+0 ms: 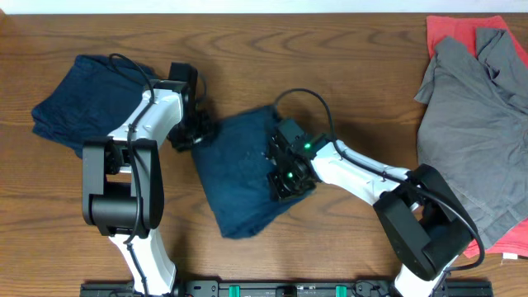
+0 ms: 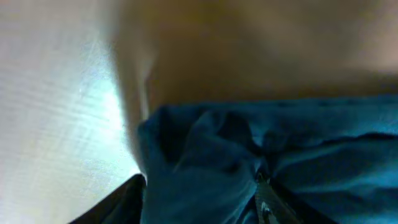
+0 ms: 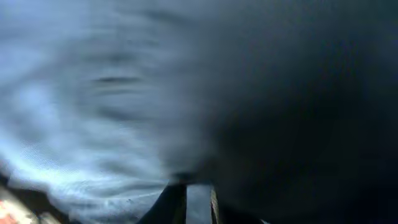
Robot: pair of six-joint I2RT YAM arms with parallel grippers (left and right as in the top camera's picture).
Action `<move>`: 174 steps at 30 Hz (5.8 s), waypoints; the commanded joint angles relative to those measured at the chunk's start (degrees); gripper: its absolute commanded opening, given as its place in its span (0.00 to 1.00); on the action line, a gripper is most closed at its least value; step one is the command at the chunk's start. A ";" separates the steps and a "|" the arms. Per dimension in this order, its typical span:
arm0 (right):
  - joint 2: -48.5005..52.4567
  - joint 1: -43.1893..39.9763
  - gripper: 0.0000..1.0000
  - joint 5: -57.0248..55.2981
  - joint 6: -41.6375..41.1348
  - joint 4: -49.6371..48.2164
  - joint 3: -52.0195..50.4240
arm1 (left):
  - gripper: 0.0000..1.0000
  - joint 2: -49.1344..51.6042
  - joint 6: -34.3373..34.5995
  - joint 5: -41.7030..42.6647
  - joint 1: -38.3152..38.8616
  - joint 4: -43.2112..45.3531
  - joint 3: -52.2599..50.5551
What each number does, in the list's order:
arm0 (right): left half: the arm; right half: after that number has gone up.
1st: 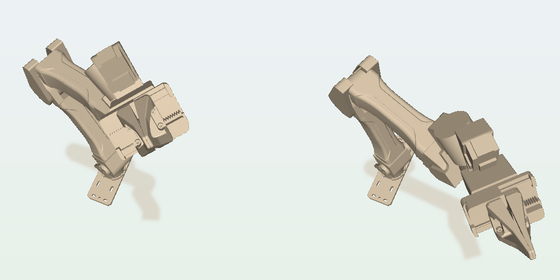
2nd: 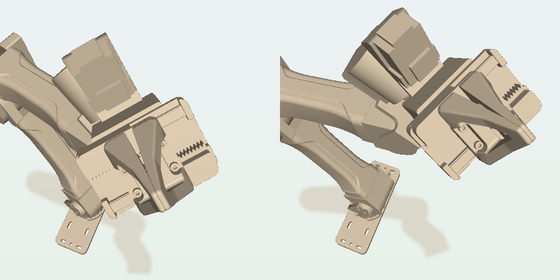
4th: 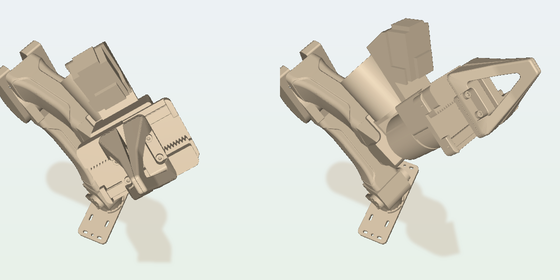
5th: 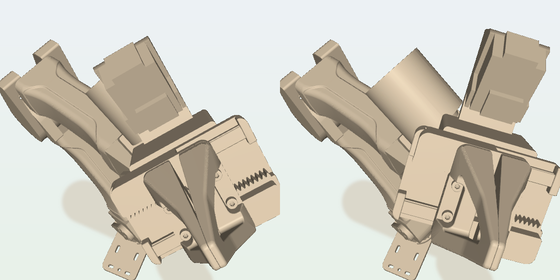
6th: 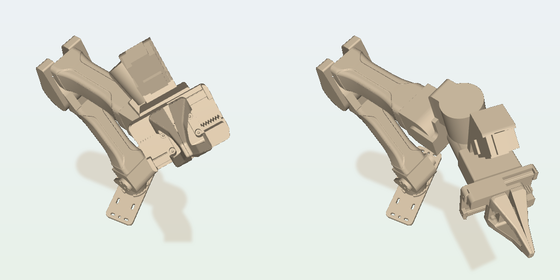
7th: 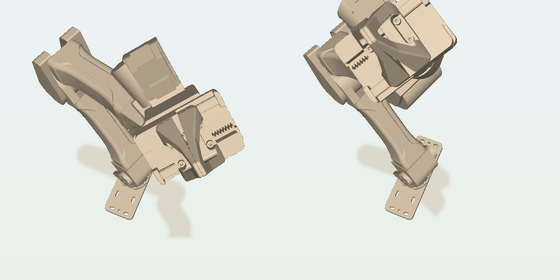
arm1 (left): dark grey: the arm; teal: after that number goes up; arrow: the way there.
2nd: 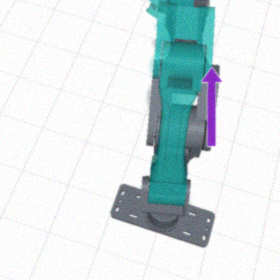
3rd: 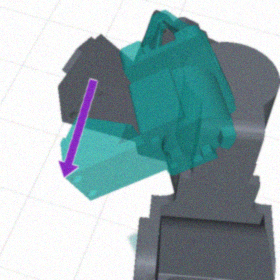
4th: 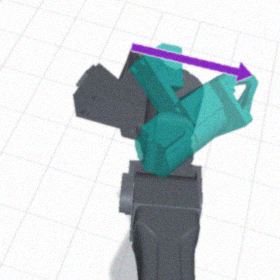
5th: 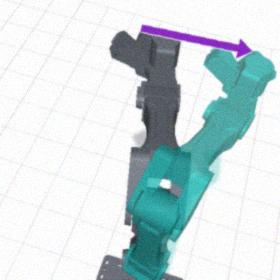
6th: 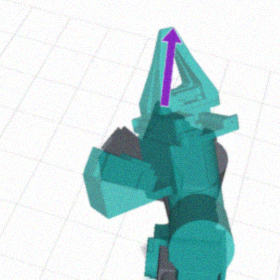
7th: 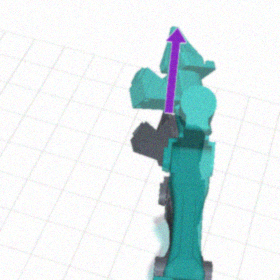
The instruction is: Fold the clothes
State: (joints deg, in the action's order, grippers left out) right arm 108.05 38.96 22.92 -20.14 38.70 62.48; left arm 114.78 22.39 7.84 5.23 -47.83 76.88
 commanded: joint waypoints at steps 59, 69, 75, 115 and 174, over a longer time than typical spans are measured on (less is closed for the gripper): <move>-10.62 -14.38 0.54 -25.70 -0.83 27.28 22.27 | 0.06 8.02 -41.22 40.22 2.51 -8.85 0.04; -10.62 -16.15 0.53 -25.97 -0.83 28.35 22.27 | 0.06 0.76 -35.34 36.59 -6.82 -7.91 9.38; -10.62 -17.44 0.52 -26.10 -0.85 28.35 22.27 | 0.06 -5.81 -30.16 23.98 -15.50 -4.00 17.97; -10.62 -18.03 0.53 -26.12 -0.87 27.91 22.27 | 0.98 -6.75 -4.37 4.81 -44.41 3.19 17.75; -84.39 -30.21 0.99 -34.99 -2.51 13.68 -11.72 | 0.98 -86.47 -16.31 -5.51 2.56 -6.47 -14.58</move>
State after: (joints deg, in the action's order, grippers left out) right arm 26.85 8.23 -7.29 -21.37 51.86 52.97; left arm 32.34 5.82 4.16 7.92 -54.81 64.73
